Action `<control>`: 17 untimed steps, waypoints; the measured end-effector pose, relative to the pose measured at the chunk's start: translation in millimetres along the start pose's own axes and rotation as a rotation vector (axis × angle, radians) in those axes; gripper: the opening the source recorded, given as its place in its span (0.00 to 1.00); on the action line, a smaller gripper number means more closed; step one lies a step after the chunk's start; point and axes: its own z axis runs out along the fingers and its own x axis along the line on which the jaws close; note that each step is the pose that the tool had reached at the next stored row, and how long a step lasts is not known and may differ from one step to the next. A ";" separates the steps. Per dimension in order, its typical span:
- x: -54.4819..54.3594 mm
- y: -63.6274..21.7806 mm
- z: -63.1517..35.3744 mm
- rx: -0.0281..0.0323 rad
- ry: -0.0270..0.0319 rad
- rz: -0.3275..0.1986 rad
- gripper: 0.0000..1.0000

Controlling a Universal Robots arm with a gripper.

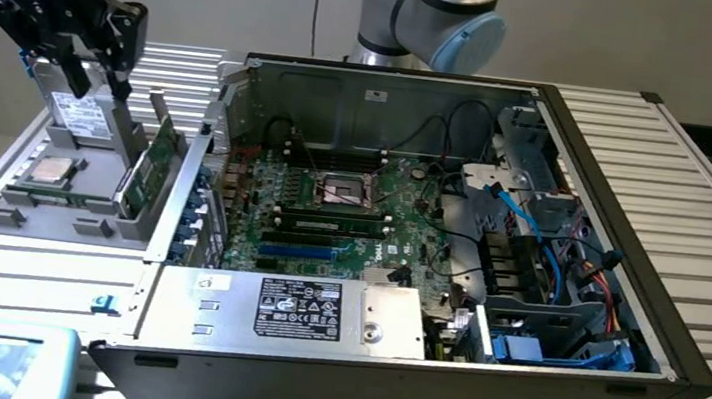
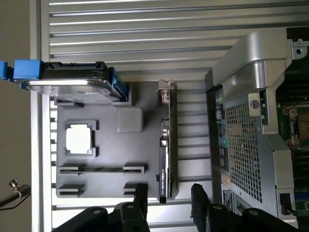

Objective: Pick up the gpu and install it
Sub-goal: 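Pick up the gpu and move the gpu toward the slot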

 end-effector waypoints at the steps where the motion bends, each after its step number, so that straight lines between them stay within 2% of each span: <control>1: 0.1 -0.1 1.1 -0.0004 -0.0026 0.003 0.50; 3: 0.4 -0.2 2.8 -0.0042 -0.0052 0.010 0.50; 6: 1.4 -0.4 5.9 -0.0133 -0.0071 0.017 0.50; 17: 3.9 -1.2 25.6 -0.0144 -0.0080 0.026 0.50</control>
